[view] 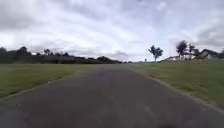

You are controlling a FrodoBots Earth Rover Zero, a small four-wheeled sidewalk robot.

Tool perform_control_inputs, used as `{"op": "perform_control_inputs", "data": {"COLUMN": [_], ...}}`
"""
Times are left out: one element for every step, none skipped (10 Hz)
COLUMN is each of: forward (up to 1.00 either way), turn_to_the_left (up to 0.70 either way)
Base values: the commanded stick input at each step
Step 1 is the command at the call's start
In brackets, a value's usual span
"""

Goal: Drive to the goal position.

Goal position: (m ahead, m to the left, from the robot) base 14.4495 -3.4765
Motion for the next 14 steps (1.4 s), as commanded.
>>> {"op": "perform_control_inputs", "data": {"forward": [0.7, 0.7, 0.7, 0.7, 0.7, 0.7, 0.7, 0.7, 0.7, 0.7, 0.7, 0.7, 0.7, 0.7], "turn_to_the_left": [0.0, 0.0, 0.0, 0.0, 0.0, 0.0, 0.0, 0.0, 0.0, 0.0, 0.0, 0.0, 0.0, 0.0]}}
